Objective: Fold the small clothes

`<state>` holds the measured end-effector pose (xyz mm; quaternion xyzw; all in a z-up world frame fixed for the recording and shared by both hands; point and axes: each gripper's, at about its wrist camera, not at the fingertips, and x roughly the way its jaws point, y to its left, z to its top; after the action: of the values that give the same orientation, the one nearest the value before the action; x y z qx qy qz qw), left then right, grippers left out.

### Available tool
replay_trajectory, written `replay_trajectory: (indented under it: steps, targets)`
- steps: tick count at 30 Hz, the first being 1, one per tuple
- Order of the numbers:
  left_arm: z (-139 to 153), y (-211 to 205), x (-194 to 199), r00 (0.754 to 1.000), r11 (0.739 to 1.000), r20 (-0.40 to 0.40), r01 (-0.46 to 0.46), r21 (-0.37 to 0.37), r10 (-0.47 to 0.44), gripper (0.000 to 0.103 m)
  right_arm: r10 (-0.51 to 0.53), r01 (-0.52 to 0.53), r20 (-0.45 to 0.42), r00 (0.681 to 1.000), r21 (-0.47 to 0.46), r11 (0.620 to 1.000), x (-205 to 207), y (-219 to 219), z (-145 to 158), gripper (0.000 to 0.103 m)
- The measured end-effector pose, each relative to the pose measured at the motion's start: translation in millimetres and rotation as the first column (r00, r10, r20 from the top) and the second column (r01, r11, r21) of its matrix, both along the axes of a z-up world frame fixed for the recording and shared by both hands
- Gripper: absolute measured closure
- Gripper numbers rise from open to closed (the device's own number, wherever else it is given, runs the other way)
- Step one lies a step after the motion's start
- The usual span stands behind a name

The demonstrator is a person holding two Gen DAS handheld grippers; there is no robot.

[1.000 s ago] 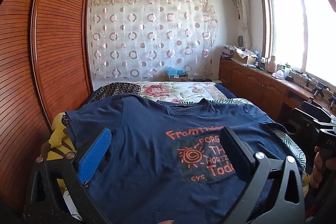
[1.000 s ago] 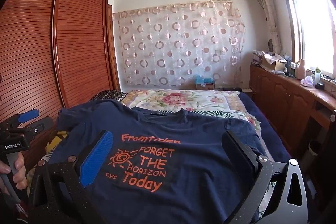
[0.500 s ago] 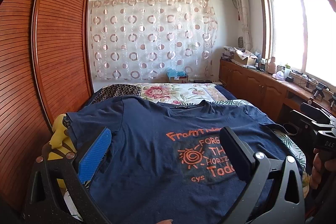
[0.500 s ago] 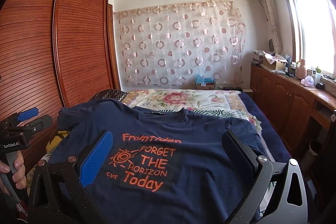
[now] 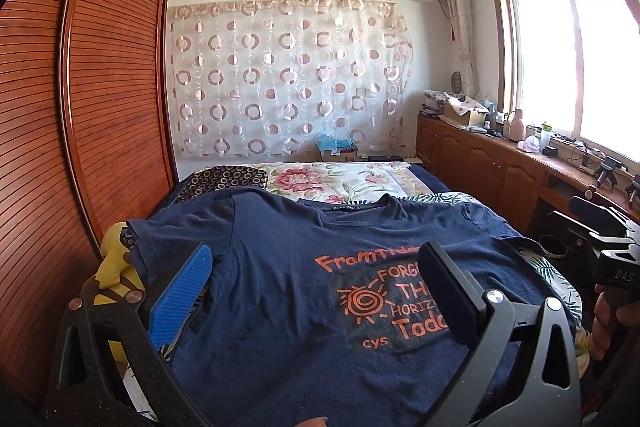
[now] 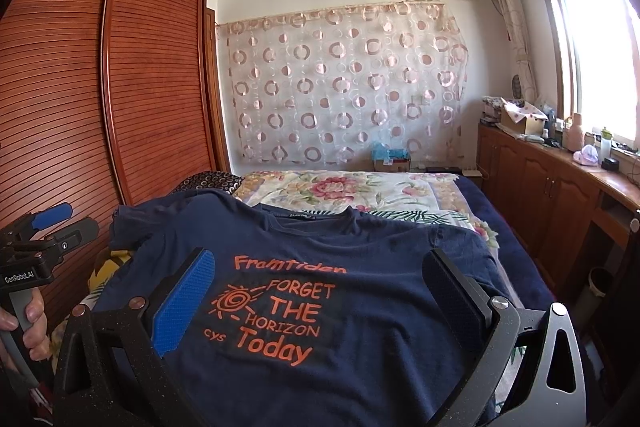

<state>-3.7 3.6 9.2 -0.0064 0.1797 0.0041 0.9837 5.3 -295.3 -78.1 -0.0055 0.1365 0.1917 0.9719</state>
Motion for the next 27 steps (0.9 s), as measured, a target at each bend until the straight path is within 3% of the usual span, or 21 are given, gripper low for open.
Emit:
replay_trajectory:
  steps: [27]
  targets:
    - [13,-2,-3,1.000,1.000,0.009,0.002,0.011,-0.002,0.000,0.000,0.000,0.001,1.000,0.004,1.000,0,0,2,0.000]
